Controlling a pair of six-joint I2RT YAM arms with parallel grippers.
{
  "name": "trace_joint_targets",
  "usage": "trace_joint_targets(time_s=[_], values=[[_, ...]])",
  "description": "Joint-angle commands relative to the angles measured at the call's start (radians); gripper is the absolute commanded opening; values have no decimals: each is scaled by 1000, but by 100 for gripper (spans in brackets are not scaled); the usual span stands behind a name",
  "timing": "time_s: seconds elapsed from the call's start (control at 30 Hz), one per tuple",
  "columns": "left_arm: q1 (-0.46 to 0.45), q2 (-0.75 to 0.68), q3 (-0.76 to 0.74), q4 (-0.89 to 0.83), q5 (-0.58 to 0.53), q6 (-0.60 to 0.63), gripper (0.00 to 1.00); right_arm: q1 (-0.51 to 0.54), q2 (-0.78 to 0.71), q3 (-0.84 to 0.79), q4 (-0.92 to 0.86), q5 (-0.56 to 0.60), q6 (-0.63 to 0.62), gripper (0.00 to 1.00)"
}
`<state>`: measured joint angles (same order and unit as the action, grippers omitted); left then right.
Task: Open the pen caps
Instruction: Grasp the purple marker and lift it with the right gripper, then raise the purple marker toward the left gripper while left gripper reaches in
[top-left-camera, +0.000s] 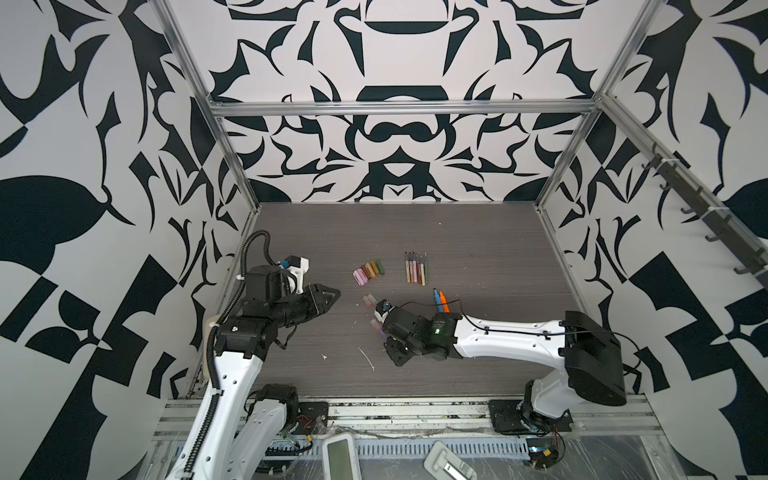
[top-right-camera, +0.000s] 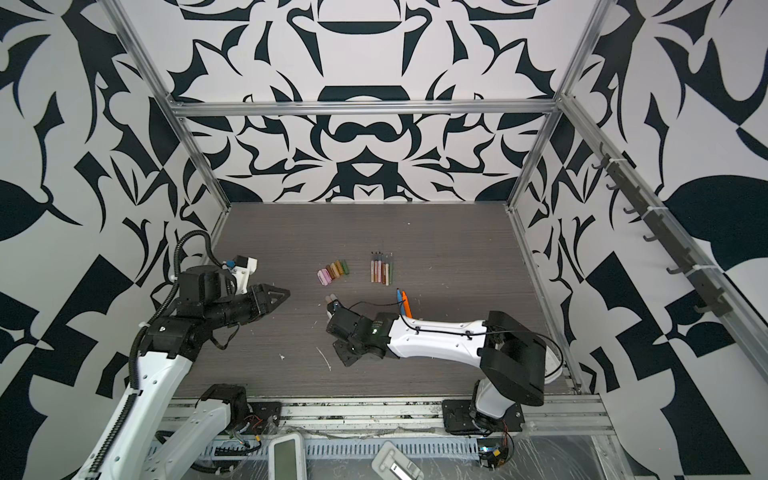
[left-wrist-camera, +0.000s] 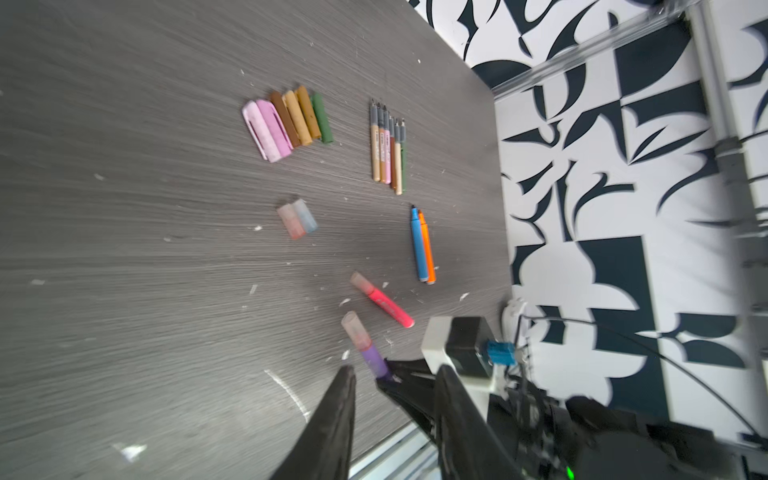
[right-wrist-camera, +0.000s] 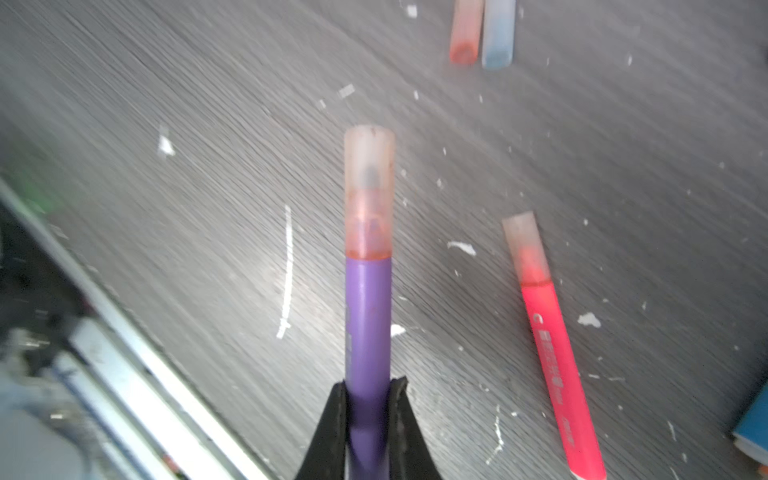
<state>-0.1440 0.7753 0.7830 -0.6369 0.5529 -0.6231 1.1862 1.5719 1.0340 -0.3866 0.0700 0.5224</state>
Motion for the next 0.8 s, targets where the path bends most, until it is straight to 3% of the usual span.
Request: trace_joint_targets(time_s=[0.0,0.5,0.77], values=[[-25,9,-40,113,41,-116,35,-1,-37,29,36,-14,42,3],[-338,89,-77,221,-207,-220,35,-63,-138,35,125,-128,108,3],[-423,173,-44,231,-272,-219,37,-69,-181,35,107,-139,106,3]])
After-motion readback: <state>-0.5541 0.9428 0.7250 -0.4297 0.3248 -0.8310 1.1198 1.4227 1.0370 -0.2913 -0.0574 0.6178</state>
